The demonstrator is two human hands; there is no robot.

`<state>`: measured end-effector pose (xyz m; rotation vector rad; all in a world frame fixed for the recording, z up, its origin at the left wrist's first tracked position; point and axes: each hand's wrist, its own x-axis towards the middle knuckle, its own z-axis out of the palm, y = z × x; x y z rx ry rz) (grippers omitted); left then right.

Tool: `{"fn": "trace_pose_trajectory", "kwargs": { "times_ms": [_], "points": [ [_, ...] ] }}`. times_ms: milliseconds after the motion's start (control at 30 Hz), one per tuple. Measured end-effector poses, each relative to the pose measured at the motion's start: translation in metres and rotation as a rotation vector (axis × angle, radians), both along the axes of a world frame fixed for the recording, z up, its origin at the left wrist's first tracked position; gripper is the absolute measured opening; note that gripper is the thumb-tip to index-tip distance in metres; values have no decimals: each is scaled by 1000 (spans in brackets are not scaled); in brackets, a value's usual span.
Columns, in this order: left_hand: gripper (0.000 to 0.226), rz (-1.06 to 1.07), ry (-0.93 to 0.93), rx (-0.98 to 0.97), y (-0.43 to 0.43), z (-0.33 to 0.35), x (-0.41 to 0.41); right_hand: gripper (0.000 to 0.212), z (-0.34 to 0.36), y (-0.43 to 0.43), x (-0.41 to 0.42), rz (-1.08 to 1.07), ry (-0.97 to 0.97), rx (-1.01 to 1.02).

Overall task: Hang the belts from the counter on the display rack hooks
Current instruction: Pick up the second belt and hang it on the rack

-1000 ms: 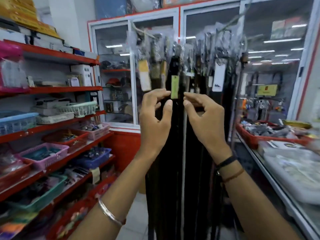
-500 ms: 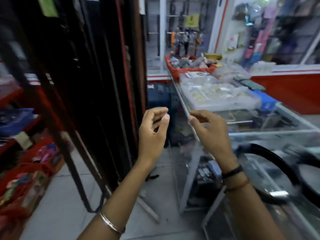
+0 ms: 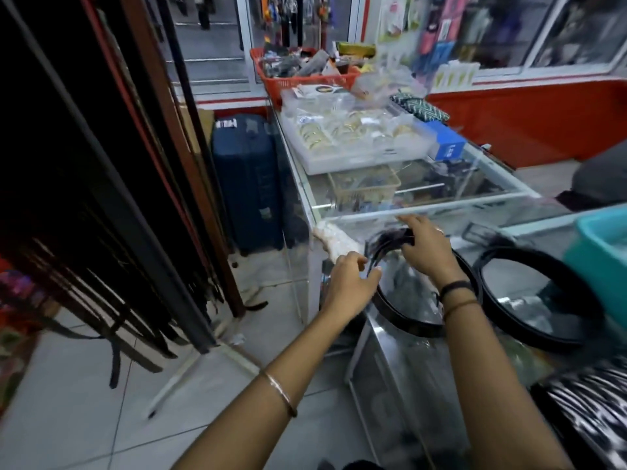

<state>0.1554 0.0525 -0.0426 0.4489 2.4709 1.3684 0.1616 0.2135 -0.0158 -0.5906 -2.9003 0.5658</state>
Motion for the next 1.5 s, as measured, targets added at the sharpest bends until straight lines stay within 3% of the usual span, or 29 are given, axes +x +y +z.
{"fn": "trace_pose_trajectory", "kwargs": {
  "times_ms": [67, 167, 333, 467, 600, 733, 967, 1133, 1233, 1367, 1500],
  "points": [
    [42, -12, 17, -96, 11, -1, 1, 65, -4, 14, -10, 29, -160, 58],
    [39, -20, 46, -186, 18, -1, 0, 65, -7, 21, -22, 45, -224, 137],
    [22, -13, 96, -196, 11, 1, -4, 35, -2, 16, -31, 37, -108, 326],
    [22, 60, 161, -199, -9, 5, -9, 21, 11, 1, -26, 114, 2, 256],
    [36, 168, 219, -180, -45, 19, -16, 22, 34, -24, -28, 217, 40, 196],
    [43, 257, 321, -188, -96, 35, -23, 25, 50, -66, -36, 395, 151, 27],
    [40, 442, 481, -154, -191, 72, -31, 24, 70, -161, -60, 574, 351, -528],
    [42, 515, 601, -112, -248, 109, -51, 42, 94, -229, -82, 575, 438, -772],
    [42, 503, 724, -24, -278, 137, -68, 40, 121, -265, -91, 606, 560, -942],
    [42, 511, 843, 116, -308, 177, -87, 28, 162, -305, -96, 728, 714, -953],
    [44, 380, 805, 459, -314, 232, -89, 40, 197, -342, -103, 827, 750, -1011]
  ]
}}
